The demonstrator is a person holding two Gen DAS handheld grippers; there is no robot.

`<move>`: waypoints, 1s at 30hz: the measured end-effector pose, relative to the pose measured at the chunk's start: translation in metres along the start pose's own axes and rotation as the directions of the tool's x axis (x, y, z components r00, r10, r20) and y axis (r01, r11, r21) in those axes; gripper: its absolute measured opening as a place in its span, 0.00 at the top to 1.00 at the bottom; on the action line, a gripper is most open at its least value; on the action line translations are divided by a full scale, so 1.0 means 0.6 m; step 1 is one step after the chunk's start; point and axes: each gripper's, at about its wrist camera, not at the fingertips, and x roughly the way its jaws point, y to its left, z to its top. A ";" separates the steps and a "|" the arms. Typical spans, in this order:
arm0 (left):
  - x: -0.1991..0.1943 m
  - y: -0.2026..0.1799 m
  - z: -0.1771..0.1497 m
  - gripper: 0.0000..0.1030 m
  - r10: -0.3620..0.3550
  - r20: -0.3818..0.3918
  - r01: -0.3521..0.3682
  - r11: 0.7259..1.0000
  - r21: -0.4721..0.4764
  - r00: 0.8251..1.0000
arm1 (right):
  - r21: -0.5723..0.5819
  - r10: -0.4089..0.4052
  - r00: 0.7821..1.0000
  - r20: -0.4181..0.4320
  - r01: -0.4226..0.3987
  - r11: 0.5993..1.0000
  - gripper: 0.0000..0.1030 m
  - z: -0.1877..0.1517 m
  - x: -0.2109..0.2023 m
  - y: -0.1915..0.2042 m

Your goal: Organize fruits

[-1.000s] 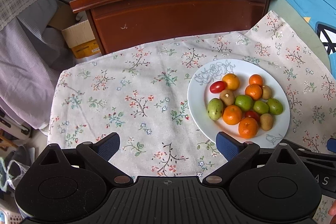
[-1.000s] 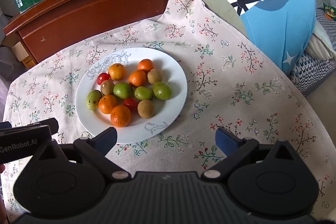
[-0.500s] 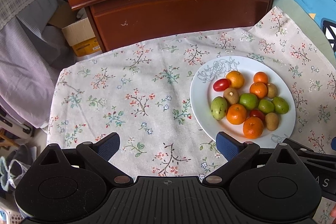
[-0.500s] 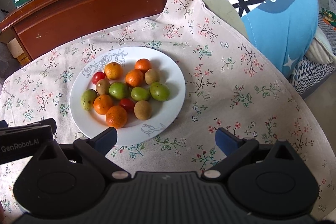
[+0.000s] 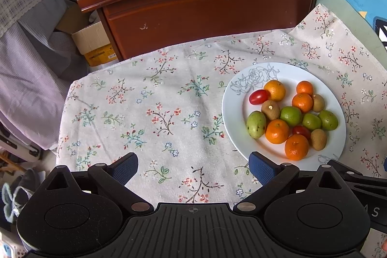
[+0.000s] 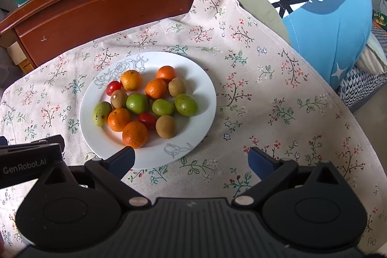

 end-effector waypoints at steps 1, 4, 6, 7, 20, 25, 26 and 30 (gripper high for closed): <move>0.001 0.000 0.000 0.04 0.001 -0.001 -0.001 1.000 0.003 1.000 | 0.000 -0.001 1.000 -0.001 0.001 1.000 0.03 0.000 0.001 0.000; 0.004 -0.002 -0.001 0.04 0.004 -0.005 -0.004 1.000 0.009 1.000 | -0.002 -0.005 1.000 -0.006 0.005 1.000 0.03 -0.001 0.004 0.001; 0.005 -0.003 -0.001 0.04 0.006 -0.007 -0.006 1.000 0.013 1.000 | -0.005 -0.005 1.000 -0.007 0.005 1.000 0.03 -0.003 0.006 0.001; 0.005 -0.003 -0.002 0.04 0.006 -0.008 -0.006 1.000 0.015 1.000 | -0.006 -0.006 1.000 -0.008 0.006 1.000 0.03 -0.003 0.006 0.001; -0.009 0.000 -0.018 0.04 0.012 0.006 -0.012 0.999 0.030 1.000 | -0.045 0.030 0.999 0.017 -0.029 0.999 0.03 -0.017 -0.003 0.001; -0.020 0.005 -0.033 0.04 0.003 0.008 -0.003 0.999 0.037 1.000 | -0.039 0.094 0.995 0.014 -0.093 0.995 0.03 -0.031 -0.005 -0.007; -0.022 0.005 -0.036 0.04 0.003 0.008 -0.003 0.999 0.041 1.000 | -0.037 0.105 0.994 0.011 -0.105 0.994 0.03 -0.033 -0.005 -0.008; -0.031 0.007 -0.050 0.04 -0.005 0.009 0.005 0.999 0.054 1.000 | -0.048 0.151 0.988 0.016 -0.150 0.988 0.03 -0.051 -0.008 -0.013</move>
